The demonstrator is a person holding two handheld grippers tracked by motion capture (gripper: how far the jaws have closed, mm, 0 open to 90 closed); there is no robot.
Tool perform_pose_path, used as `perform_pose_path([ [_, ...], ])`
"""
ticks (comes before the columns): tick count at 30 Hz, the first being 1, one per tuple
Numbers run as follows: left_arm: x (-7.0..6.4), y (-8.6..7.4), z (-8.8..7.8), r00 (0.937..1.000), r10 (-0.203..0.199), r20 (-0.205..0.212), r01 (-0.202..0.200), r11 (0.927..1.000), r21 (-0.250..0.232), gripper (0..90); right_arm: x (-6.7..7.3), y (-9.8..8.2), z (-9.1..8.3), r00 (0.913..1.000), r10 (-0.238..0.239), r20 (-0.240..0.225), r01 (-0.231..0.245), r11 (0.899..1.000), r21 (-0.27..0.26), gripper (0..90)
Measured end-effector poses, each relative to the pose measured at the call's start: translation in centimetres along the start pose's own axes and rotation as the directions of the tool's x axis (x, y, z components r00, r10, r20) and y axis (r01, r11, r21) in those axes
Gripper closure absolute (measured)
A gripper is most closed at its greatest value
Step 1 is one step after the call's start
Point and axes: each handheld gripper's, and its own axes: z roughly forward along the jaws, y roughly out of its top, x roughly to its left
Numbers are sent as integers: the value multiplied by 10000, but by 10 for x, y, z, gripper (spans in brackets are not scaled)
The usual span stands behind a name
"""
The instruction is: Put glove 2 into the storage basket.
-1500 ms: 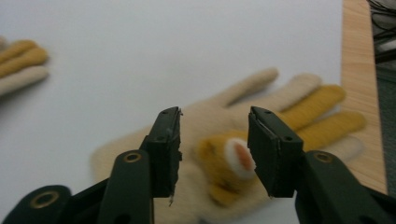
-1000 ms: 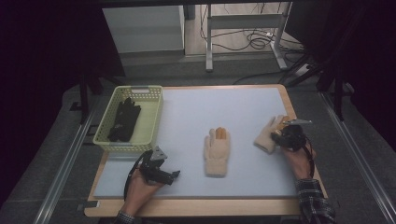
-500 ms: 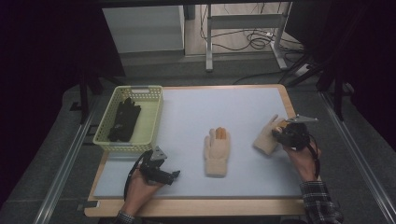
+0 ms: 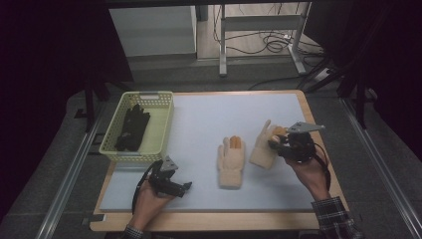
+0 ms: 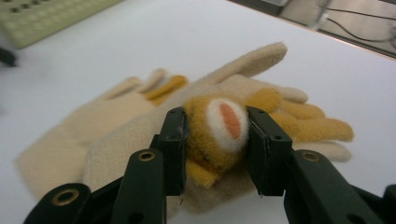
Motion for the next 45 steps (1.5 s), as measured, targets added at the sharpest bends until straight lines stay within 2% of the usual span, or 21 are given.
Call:
perform_pose_path([
  [1,0,0,0,10000,0,0,0,10000,0,16,0,0,0,10000,0,0,0,10000,0,608],
  [5,0,0,0,10000,4,-1,-4,10000,4,17,30,11,15,9945,-676,-805,677,9977,-9,607],
  [7,0,0,0,10000,0,2,0,10000,6,16,41,15,22,9897,-932,-1091,938,9956,-1,606],
  [8,0,0,0,10000,0,2,0,10000,6,17,41,15,22,9897,-932,-1091,938,9956,-1,606],
  [13,0,0,0,10000,3,1,-3,10000,6,16,68,24,43,9690,-1658,-1830,1689,9856,15,603],
  [14,0,0,0,10000,1,3,-1,10000,4,16,68,24,43,9690,-1658,-1830,1689,9856,15,603],
  [16,0,0,0,10000,0,2,0,10000,4,17,75,25,50,9614,-1832,-2053,1885,9821,61,603],
  [17,0,0,0,10000,-2,-2,2,10000,-1,16,80,24,57,9532,-2023,-2245,2107,9775,135,603],
  [19,0,0,0,10000,-2,-2,2,10000,-1,17,81,23,61,9502,-2109,-2293,2212,9750,198,602],
  [20,0,0,0,10000,-2,0,2,10000,-1,17,82,19,69,9445,-2212,-2427,2366,9710,355,602],
  [24,0,0,0,10000,3,0,-3,10000,0,16,78,9,83,9408,-2064,-2690,2311,9709,634,592],
  [27,0,0,0,10000,2,7,-2,10000,13,16,76,4,89,9423,-1980,-2699,2275,9703,823,575],
  [28,0,0,0,10000,4,4,-4,10000,11,16,74,-2,94,9474,-1931,-2551,2244,9694,994,549],
  [29,0,0,0,10000,10,0,-10,10000,7,16,74,-2,94,9474,-1931,-2551,2244,9694,994,549],
  [32,0,0,0,10000,-11,8,11,10000,10,16,70,-8,96,9553,-1283,-2665,1602,9819,1015,491],
  [33,0,0,0,10000,-12,8,12,10000,11,16,69,-9,96,9556,-1167,-2705,1498,9831,1053,466],
  [35,0,0,0,10000,-10,6,10,10000,11,16,67,-8,91,9595,-1103,-2594,1415,9844,1049,402],
  [37,0,0,0,10000,12,1,-12,10000,8,16,66,-7,87,9607,-1079,-2559,1360,9862,949,388],
  [39,0,0,0,10000,16,1,-16,10000,10,16,62,-4,79,9666,-939,-2385,1144,9907,734,375],
  [43,0,0,0,10000,8,0,-8,10000,5,16,50,-5,64,9748,-664,-2129,795,9954,537,385],
  [45,0,0,0,10000,7,1,-7,10000,4,16,45,-9,59,9771,-536,-2058,671,9960,590,438],
])
